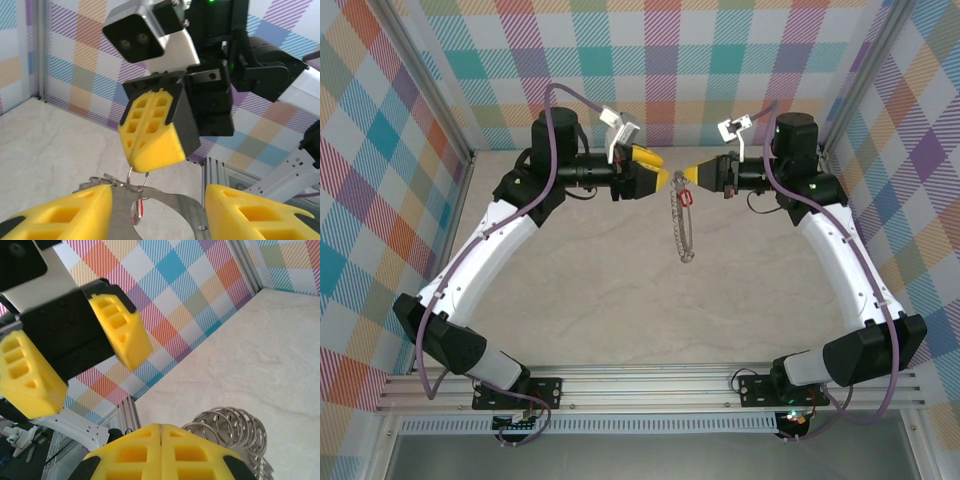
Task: Put the keys on the keyring
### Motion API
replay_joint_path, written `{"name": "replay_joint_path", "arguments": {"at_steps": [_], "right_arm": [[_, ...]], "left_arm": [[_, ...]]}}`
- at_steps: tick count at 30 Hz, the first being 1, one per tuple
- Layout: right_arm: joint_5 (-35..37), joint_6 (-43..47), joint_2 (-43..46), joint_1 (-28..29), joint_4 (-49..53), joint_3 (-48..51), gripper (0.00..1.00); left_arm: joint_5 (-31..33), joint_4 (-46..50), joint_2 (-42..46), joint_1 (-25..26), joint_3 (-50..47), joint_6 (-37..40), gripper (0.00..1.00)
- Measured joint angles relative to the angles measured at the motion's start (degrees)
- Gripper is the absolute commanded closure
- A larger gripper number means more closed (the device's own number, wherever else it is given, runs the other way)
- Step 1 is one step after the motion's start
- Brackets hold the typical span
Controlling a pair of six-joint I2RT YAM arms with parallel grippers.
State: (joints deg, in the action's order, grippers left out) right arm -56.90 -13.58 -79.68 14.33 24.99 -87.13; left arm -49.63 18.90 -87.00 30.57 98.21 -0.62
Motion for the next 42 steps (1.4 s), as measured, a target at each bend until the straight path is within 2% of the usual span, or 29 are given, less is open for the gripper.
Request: {"name": "replay_joint_path", "arguments": {"at_steps": [12, 26, 42], "right_arm": [[1.42, 3.76, 0.37, -0.02, 1.29, 0.57, 1.00], [3.56, 3.34, 2.03, 0.00, -1.36, 1.22, 1.00], [3.04, 0.70, 2.03, 0.00, -3.54, 1.31, 1.00]], "left_arm": [[-5.03, 4.33, -7.04, -0.02, 5.99, 2.21, 0.64], [-9.79, 6.71, -10.45, -0.02, 10.86, 5.53, 0.66], [-10.99, 7.13, -13.79, -0.02, 11.85, 6.25, 0.66]]}}
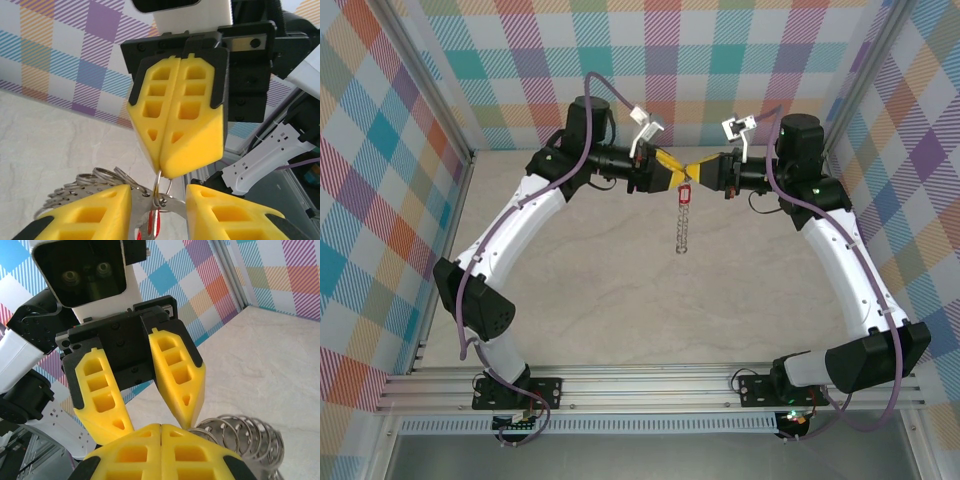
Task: Put the keys on the keyring
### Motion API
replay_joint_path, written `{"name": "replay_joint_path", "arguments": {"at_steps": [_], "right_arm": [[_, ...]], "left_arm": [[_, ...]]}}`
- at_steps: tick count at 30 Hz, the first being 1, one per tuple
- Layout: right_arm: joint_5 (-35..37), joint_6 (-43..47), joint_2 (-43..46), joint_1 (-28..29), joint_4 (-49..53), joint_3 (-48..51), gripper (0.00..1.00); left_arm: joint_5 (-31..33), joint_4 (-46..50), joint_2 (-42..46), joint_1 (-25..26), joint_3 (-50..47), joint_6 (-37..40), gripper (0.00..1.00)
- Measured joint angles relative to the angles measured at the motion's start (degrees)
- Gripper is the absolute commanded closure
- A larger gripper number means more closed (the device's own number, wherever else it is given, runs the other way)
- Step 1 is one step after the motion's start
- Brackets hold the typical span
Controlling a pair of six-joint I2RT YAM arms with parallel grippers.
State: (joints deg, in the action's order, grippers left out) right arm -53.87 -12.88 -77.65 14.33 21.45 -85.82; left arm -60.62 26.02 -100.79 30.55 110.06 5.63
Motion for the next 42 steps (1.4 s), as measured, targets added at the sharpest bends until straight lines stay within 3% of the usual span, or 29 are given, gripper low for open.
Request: {"name": "replay_joint_path", "arguments": {"at_steps": [20, 29, 32, 38, 42], "right_arm": [[-1.25, -1.90, 0.00, 0.00, -2.60, 0.87, 1.00], [-1.27, -2.75, 0.00, 0.00, -2.84, 1.88, 1.00], [-1.27, -2.78, 0.00, 0.00, -3.02, 1.88, 1.00], [-1.25, -2.75, 0.02, 0.00, -3.02, 1.88, 1.00], [-1.29, -2.75, 0.02, 0.00, -2.99, 1.88, 1.00]], "left_arm": [[-1.97, -1.20, -0.26, 0.13, 0.48, -1.53, 0.66], [-2.62, -2.19, -1.84, 0.57, 1.38, -1.77, 0.70], [-2.99, -2.08, -1.88, 0.66, 1.38, -1.77, 0.77], [-3.43, -0.55, -1.88, 0.72, 1.44, -0.17, 0.72], [-4.11, 1.46, -1.88, 0.76, 1.46, 1.27, 0.78]]}}
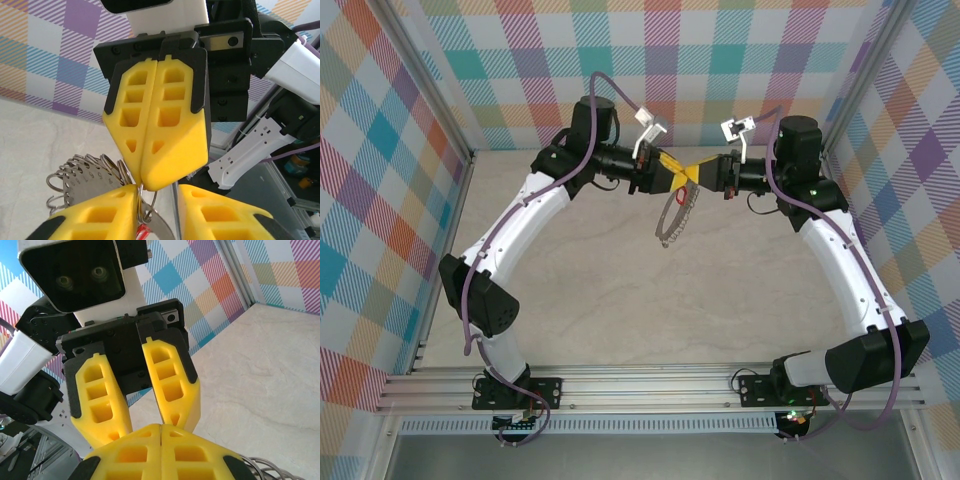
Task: Put the keys on the keyring
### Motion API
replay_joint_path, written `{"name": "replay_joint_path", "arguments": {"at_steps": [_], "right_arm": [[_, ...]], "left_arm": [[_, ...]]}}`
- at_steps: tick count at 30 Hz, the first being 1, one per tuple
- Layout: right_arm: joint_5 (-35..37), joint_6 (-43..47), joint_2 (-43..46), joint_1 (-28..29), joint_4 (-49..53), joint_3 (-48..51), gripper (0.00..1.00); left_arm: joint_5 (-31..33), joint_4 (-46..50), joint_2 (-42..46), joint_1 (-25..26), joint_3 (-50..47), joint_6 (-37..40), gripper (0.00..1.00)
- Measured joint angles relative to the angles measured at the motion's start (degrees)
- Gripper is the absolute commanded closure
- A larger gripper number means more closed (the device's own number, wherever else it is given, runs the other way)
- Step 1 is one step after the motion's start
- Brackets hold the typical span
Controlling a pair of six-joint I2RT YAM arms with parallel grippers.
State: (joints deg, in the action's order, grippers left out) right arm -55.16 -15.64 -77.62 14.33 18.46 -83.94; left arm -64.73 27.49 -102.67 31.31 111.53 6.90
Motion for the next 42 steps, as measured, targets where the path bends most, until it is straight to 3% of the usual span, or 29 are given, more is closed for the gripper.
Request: {"name": "replay_joint_path", "arguments": {"at_steps": [8, 14, 17, 18, 20, 23, 35, 42], "right_arm": [[-1.14, 0.00, 0.00, 0.00, 0.04, 0.00, 1.00], [-1.55, 0.04, 0.00, -0.02, 0.02, 0.00, 1.00], [-1.77, 0.04, 0.00, -0.07, -0.02, 0.00, 1.00], [-1.75, 0.04, 0.00, -0.07, -0.04, 0.00, 0.94], [-1.38, 0.04, 0.00, -0.17, -0.26, -0.02, 0.70], [-0.42, -0.61, 0.15, -0.94, -1.01, -0.07, 0.56], [5.27, -6.62, 12.33, -5.68, -10.88, 13.11, 0.54], [6.67, -7.48, 11.43, -5.68, -15.06, 18.86, 0.51]], "left_arm": [[-0.20, 1.11, 0.00, -0.02, 0.17, 1.11, 0.86], [-0.33, 0.87, 0.00, -0.09, 0.17, 0.52, 1.00], [-0.09, 0.44, 0.00, -0.09, 0.17, -0.50, 1.00], [0.22, 0.26, 0.00, -0.09, 0.17, -1.01, 1.00], [0.98, -0.83, 0.00, 0.00, 0.13, -2.23, 1.00], [3.15, -3.78, 0.00, 0.15, -0.42, -4.37, 1.00], [9.22, -20.65, 0.42, 0.20, -7.08, -16.70, 1.00], [9.07, -24.48, 1.31, 0.55, -8.02, -19.19, 1.00]]}}
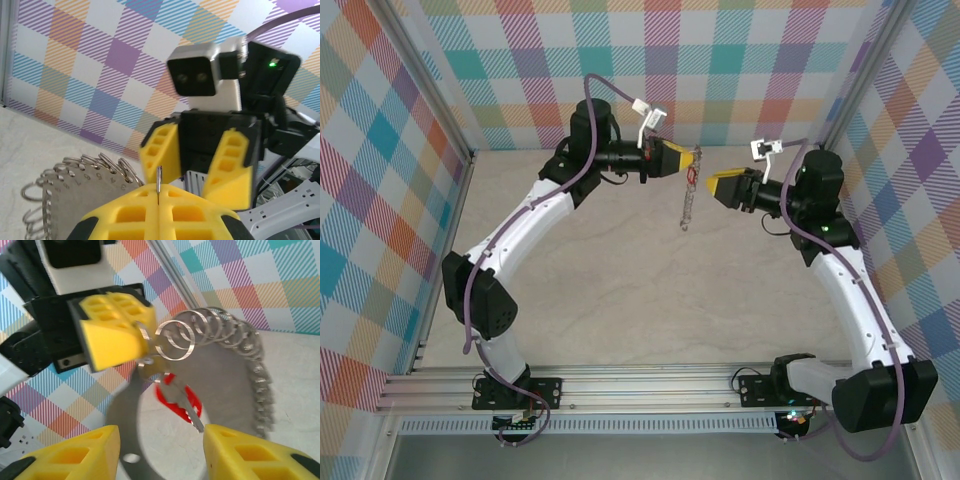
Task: Put the keys on the keyring
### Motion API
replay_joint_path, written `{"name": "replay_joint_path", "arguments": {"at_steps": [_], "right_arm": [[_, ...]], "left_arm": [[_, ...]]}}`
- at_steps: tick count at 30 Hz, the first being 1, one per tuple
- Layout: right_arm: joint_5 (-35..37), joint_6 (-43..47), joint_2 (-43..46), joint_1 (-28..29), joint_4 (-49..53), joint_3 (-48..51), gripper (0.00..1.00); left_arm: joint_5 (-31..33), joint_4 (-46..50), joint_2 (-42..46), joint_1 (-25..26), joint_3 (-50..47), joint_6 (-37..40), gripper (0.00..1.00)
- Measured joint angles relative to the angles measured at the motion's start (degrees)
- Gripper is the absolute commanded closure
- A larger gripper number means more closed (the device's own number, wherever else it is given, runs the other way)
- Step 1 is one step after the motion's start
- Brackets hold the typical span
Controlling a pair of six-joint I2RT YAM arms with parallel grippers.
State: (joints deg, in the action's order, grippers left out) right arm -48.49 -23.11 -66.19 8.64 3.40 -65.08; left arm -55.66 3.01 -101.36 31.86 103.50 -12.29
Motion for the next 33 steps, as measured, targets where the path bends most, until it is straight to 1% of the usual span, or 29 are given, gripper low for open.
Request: {"name": "replay_joint_path", "arguments": {"at_steps": [7, 10, 13, 18, 29, 33], "right_arm": [[-3.15, -1.95, -0.31, 0.00, -5.81, 1.46, 0.51], [-4.55, -3.37, -0.37, 0.00, -8.52, 2.27, 0.53], [-5.64, -4.87, -0.66, 0.04, -10.80, 2.73, 0.54], [-6.27, -6.60, -1.77, 0.61, -14.05, 2.75, 0.53], [-6.23, -7.80, -4.85, 3.15, -16.33, 2.71, 0.54], [-6.21, -7.93, -5.64, 3.85, -17.20, 2.60, 0.59]], "left_arm": [[-0.39, -0.42, 1.73, 0.28, -0.20, -0.35, 1.00], [-0.42, -0.44, 2.27, 0.39, -0.22, -0.35, 1.00], [-0.42, -0.44, 2.45, 0.44, -0.22, -0.35, 1.00], [-0.42, -0.44, 2.45, 0.48, -0.24, -0.35, 1.00], [-0.81, -0.42, 2.45, 0.76, -0.24, -0.35, 1.00], [-0.81, -0.42, 2.45, 0.98, -0.24, -0.35, 1.00]]}}
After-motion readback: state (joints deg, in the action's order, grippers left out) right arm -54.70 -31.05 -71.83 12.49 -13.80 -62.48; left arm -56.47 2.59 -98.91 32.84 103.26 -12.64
